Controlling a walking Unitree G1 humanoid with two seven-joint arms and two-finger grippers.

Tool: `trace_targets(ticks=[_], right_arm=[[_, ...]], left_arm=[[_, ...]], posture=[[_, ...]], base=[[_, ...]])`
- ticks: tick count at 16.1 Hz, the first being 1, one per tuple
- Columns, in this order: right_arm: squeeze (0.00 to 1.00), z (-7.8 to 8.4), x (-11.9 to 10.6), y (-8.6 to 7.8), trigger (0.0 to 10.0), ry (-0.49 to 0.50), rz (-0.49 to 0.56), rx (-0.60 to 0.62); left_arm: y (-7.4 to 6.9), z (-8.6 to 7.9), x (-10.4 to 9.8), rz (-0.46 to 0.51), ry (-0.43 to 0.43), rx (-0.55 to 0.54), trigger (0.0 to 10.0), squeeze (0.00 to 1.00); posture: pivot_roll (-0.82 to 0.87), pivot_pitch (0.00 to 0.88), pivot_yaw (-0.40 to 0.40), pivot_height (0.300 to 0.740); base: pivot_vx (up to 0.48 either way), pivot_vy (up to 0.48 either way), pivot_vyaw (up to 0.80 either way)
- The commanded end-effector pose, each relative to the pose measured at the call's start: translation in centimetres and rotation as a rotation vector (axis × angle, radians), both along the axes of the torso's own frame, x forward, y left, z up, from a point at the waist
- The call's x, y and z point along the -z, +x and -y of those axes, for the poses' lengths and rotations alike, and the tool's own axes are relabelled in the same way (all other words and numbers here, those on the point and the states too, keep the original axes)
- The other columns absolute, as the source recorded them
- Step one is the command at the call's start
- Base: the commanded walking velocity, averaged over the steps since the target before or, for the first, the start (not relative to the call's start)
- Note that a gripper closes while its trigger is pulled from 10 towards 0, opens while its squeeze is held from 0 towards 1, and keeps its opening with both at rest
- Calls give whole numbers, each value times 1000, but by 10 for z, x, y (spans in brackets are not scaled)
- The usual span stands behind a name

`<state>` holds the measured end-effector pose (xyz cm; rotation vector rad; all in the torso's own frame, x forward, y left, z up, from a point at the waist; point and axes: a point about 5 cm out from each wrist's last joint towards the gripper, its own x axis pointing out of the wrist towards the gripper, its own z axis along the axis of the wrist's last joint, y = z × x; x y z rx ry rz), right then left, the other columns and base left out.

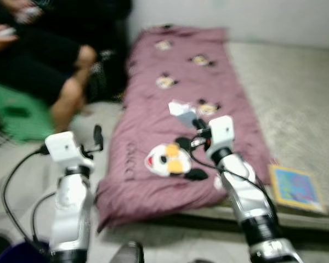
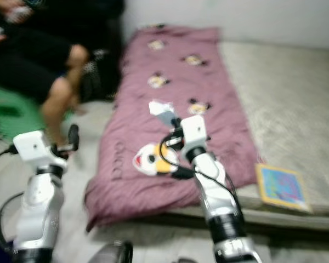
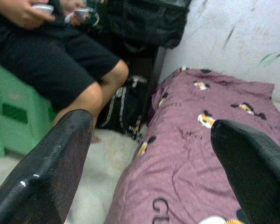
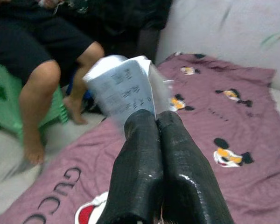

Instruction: Clean up the room

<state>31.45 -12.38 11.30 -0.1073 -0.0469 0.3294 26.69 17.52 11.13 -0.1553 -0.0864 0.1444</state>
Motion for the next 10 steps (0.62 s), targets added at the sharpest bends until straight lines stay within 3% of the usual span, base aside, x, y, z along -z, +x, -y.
trace_targets(ticks=[1,7,10], right_arm=[[0,-3,-5,0,10000,3,21,-10],[0,-4,0,-1,10000,2,5,-16],[0,-3,1,-2,10000,15,-1,-12]], left_arm=[[-2,0,2,-9,17,-2,10000,0],[-4,-3,11,-65,-17,-14,10000,0],[-4,-1,13,-70,-26,1,10000,0]], posture=[[-26,52,-25,740],[-21,45,-21,740],[-19,37,-22,740]], base=[[0,0,800],[0,0,800],[0,82,0]])
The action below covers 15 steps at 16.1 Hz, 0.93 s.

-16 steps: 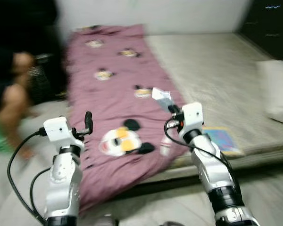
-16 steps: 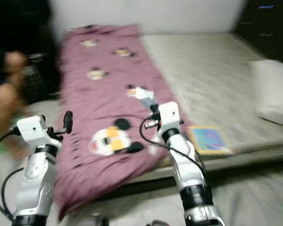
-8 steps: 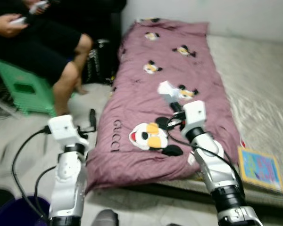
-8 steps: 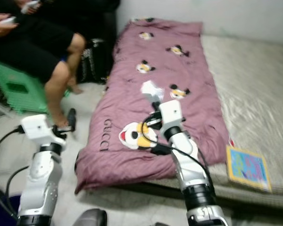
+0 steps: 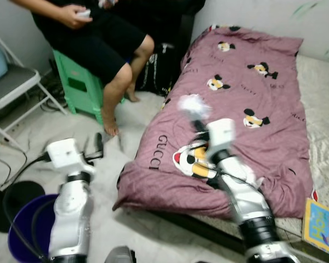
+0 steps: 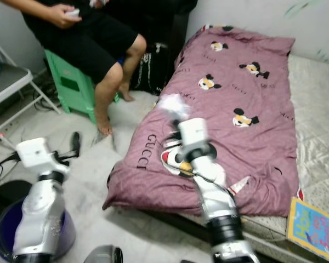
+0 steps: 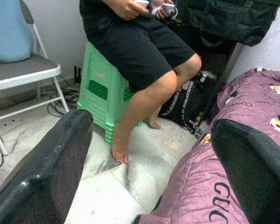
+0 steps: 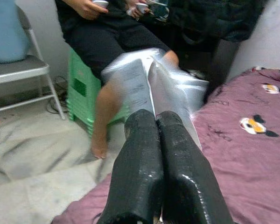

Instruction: Clean up the room

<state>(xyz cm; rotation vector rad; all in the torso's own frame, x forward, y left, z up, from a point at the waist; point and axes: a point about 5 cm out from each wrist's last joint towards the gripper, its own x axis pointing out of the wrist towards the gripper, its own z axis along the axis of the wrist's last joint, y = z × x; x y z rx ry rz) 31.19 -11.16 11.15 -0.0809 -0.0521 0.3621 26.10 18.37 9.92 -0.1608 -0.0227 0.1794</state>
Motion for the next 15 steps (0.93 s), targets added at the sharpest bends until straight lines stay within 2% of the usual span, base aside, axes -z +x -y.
trace_targets(ticks=[1,11,15], right_arm=[[0,9,0,1,10000,-11,-1,20],[0,8,0,1,10000,-8,1,11],[0,6,0,0,10000,-12,8,4]], left_arm=[[2,7,1,-5,-23,34,10000,0],[2,7,2,-14,-11,19,10000,0],[2,5,-2,15,-3,14,10000,0]], posture=[[-18,35,-24,740],[-22,36,-30,740],[-22,32,-28,740]], base=[[0,480,0],[0,480,0],[0,0,0]])
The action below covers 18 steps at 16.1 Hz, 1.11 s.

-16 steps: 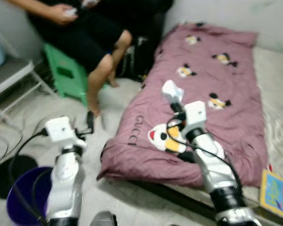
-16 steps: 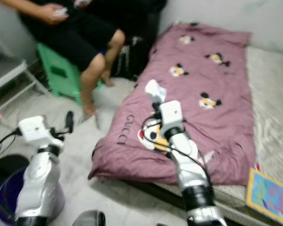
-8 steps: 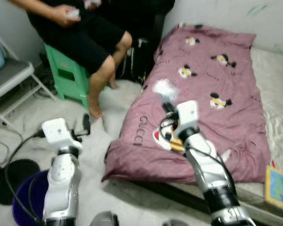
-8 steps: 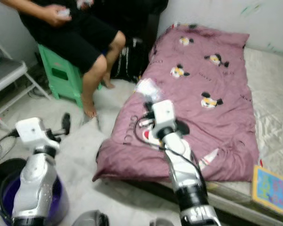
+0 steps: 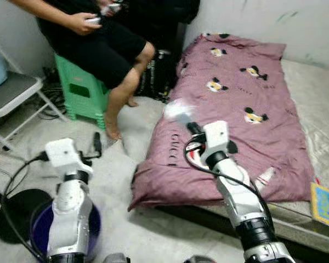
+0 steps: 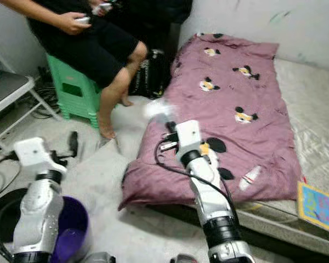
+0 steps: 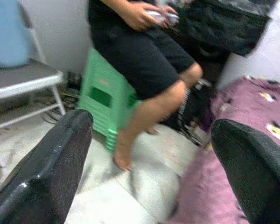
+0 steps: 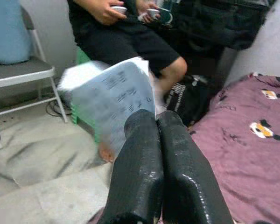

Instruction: Clean up the room

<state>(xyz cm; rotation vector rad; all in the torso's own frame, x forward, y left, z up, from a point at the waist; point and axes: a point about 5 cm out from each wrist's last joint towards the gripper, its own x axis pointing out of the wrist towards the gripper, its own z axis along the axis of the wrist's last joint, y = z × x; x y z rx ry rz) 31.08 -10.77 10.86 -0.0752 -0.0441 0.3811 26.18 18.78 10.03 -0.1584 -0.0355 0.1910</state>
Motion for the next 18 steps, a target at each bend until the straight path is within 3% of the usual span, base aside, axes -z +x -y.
trace_targets(ticks=[1,18], right_arm=[[0,10,-3,1,10000,-14,21,18],[0,8,-4,0,10000,-11,25,8]], left_arm=[[1,9,-2,16,-9,30,10000,0],[1,12,-2,17,0,64,10000,0]], posture=[[-21,32,-27,740],[-24,38,-20,740]], base=[[0,0,800],[0,0,800]])
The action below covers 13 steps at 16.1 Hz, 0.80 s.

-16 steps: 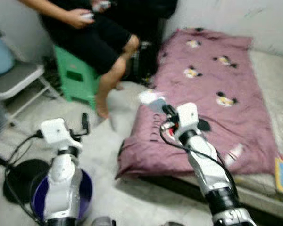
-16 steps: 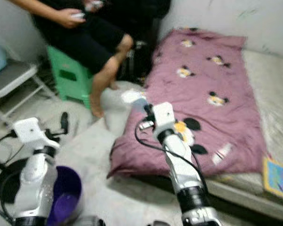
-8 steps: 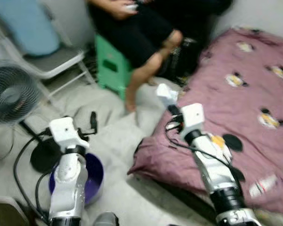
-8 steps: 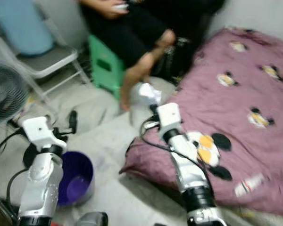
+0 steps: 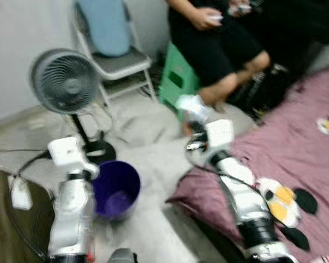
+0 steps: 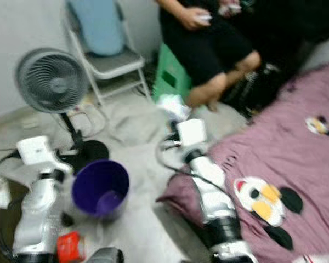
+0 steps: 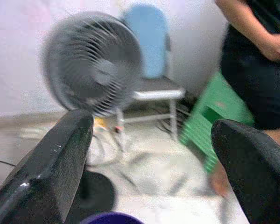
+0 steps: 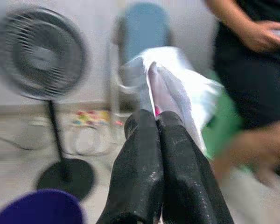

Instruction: Clean up the room

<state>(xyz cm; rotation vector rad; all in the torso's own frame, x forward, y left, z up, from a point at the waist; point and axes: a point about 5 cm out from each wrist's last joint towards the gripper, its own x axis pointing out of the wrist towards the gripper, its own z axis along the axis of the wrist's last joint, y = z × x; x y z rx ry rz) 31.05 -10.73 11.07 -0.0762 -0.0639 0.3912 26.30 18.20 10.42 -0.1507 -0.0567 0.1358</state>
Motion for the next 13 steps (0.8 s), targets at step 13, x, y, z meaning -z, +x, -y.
trace_targets(ticks=[13], right_arm=[[0,7,0,1,10000,-11,2,20]], left_arm=[[0,7,1,-1,-9,31,10000,0]], posture=[[-23,34,-20,740]], base=[[0,0,411]])
